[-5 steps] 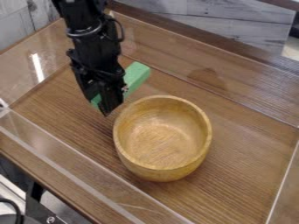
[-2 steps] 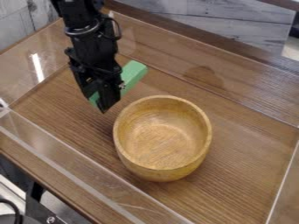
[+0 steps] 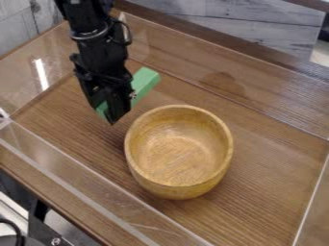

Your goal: Remove the green block from inside the brown bowl and put it on the table

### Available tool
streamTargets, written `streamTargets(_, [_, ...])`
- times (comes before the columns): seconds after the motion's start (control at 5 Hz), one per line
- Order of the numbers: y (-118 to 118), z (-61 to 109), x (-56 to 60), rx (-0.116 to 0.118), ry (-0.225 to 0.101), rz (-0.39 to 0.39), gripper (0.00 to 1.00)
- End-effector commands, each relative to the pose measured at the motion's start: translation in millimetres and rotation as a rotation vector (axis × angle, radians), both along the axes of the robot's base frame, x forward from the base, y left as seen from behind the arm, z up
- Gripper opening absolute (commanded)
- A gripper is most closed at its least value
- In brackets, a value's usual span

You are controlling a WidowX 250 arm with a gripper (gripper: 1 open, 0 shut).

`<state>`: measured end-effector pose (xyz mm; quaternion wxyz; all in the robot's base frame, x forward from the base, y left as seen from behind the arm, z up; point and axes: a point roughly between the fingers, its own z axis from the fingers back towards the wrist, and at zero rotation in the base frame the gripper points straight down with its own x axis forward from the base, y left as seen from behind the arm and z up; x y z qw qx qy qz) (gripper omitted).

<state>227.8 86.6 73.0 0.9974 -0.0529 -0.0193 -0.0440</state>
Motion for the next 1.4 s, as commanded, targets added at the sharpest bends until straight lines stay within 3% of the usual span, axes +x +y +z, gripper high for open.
streamTargets(0.0, [9.3, 11.0, 8.5, 0.026, -0.04, 0.016, 0.0])
streamTargets(1.2, [13.3, 8.5, 8.2, 0.029, -0.007, 0.027, 0.0])
